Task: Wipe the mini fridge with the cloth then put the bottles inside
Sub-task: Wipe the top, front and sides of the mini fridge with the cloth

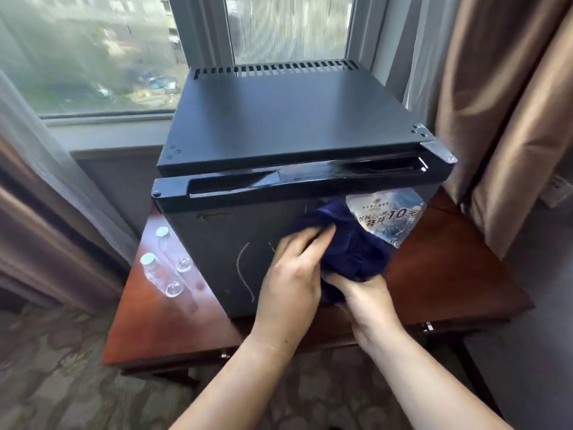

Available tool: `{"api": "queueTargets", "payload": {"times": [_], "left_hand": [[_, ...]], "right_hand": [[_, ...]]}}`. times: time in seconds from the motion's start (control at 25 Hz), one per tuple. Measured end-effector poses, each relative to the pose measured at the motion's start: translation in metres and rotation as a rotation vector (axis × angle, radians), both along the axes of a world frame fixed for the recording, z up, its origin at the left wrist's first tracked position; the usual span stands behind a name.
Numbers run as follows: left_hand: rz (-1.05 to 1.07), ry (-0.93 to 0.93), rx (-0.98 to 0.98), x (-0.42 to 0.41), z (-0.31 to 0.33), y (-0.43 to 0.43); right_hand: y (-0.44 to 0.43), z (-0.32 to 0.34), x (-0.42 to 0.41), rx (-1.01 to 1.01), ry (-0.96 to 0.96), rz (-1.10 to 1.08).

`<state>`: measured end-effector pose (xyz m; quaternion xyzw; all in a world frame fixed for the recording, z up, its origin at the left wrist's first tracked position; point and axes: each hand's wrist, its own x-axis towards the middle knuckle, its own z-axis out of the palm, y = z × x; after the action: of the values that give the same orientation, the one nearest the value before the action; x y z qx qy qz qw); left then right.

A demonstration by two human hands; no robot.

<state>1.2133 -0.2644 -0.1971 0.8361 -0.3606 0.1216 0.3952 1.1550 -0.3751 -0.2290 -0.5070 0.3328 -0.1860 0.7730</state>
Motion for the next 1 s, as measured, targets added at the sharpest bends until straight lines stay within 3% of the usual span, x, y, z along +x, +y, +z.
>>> {"api": "queueTargets", "payload": {"times": [0.12, 0.2, 0.44, 0.56, 0.64, 0.76, 0.88, 0.96, 1.0], "left_hand": [[-0.037, -0.013, 0.196, 0.002, -0.018, -0.002], [-0.016, 0.027, 0.232, 0.001, -0.027, 0.01], [0.118, -0.188, -0.1, 0.012, 0.037, 0.042], [0.021, -0.272, -0.1, 0.019, 0.065, 0.039], [-0.073, -0.268, -0.005, 0.023, 0.05, 0.032], [-0.159, -0.087, 0.18, 0.025, -0.011, 0.025], [-0.226, 0.192, 0.316, 0.023, -0.071, 0.043], [-0.212, 0.431, 0.212, 0.022, -0.093, 0.059], [-0.152, 0.582, 0.07, 0.021, -0.1, 0.066]], "right_hand": [[-0.007, -0.013, -0.009, 0.263, 0.13, 0.168], [-0.004, -0.018, -0.015, 0.329, 0.15, 0.219], [0.026, 0.041, 0.007, 0.152, -0.18, 0.238], [0.035, 0.056, 0.016, 0.203, -0.243, 0.201], [0.038, 0.041, 0.017, 0.281, -0.218, 0.131], [0.041, -0.006, 0.017, 0.374, 0.011, -0.009], [0.04, -0.049, 0.016, 0.308, 0.244, -0.003], [0.034, -0.071, 0.015, 0.258, 0.287, -0.003], [0.031, -0.076, 0.014, 0.26, 0.279, -0.01]]}}
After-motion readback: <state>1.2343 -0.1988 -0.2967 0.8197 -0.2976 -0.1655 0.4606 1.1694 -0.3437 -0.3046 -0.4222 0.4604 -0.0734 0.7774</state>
